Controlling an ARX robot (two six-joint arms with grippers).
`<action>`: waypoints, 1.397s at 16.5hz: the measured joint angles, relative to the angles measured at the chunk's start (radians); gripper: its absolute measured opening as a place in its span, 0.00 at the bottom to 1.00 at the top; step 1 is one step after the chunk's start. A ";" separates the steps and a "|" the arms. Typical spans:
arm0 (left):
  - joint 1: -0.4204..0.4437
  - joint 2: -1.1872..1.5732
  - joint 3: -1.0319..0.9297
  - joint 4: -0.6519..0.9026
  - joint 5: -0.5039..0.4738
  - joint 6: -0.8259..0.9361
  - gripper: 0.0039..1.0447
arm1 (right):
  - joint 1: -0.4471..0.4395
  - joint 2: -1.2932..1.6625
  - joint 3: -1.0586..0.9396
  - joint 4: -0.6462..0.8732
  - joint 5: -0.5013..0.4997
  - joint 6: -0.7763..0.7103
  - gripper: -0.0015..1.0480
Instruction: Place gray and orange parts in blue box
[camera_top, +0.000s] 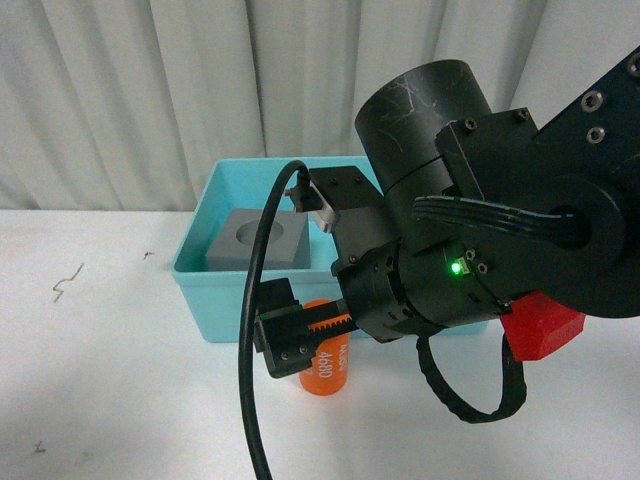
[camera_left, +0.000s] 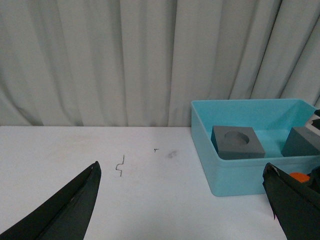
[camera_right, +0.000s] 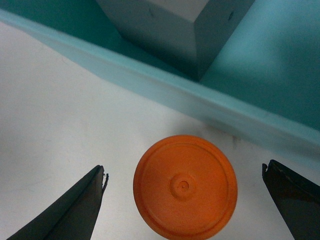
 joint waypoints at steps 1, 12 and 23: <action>0.000 0.000 0.000 0.000 0.000 0.000 0.94 | 0.000 0.018 0.002 0.000 0.002 -0.008 0.94; 0.000 0.000 0.000 0.000 0.000 0.000 0.94 | 0.013 0.013 -0.010 -0.001 0.018 -0.059 0.45; 0.000 0.000 0.000 0.000 0.000 0.000 0.94 | -0.156 -0.259 0.072 -0.089 -0.040 -0.132 0.44</action>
